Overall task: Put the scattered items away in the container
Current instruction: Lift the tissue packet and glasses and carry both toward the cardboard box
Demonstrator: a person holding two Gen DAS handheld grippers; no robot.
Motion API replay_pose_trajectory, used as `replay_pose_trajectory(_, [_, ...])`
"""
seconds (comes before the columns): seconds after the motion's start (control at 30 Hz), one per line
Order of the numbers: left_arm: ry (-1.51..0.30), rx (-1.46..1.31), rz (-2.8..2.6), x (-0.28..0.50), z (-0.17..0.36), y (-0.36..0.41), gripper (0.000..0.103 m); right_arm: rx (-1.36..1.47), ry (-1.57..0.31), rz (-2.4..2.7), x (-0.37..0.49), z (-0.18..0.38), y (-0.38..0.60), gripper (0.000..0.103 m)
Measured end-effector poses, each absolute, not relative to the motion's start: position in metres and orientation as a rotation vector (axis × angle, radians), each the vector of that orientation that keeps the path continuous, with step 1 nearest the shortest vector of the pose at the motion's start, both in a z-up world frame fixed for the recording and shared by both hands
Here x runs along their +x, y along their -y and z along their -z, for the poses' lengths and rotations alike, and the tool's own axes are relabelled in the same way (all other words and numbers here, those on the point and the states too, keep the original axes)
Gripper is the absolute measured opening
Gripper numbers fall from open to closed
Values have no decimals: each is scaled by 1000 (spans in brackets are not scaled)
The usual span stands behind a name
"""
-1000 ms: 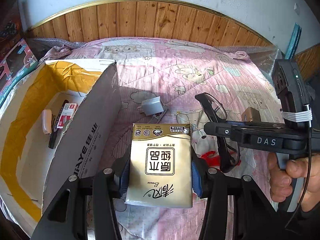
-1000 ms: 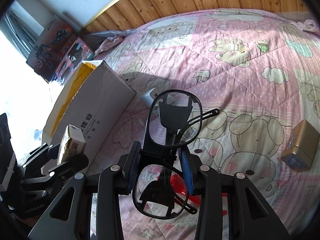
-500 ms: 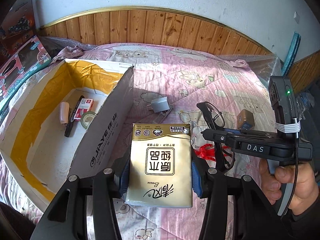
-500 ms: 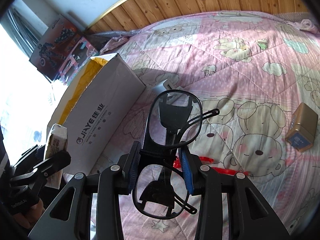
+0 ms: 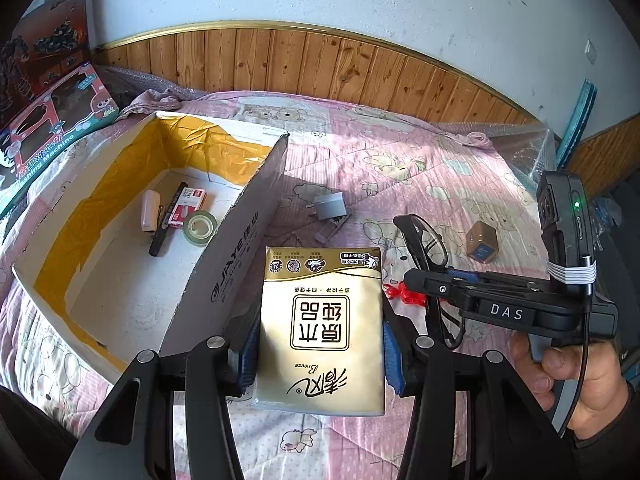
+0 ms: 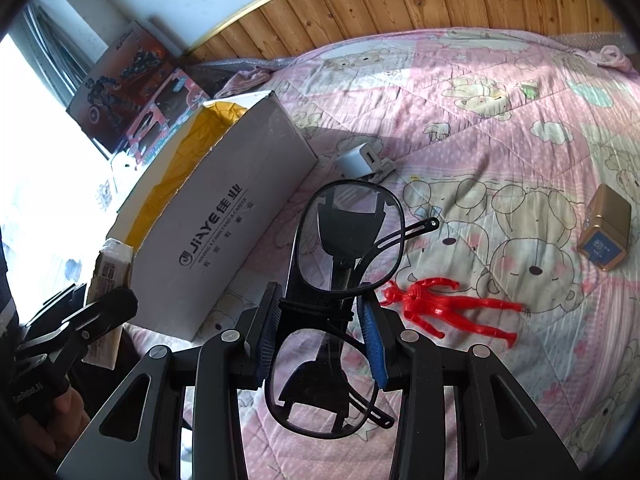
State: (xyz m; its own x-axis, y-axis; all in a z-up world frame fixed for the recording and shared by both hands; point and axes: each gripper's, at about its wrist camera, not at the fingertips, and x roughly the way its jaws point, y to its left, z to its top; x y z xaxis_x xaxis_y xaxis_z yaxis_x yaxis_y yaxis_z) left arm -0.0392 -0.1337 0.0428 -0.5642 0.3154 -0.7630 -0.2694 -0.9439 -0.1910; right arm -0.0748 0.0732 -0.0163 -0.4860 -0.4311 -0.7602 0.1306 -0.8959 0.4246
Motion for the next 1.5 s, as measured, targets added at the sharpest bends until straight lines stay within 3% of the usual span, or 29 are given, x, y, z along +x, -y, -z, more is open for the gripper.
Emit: replay_pose_trajectory(1.5, [268,-1187,-2605,8,-71,263,51,1183,267,2410,5,-50,72,40])
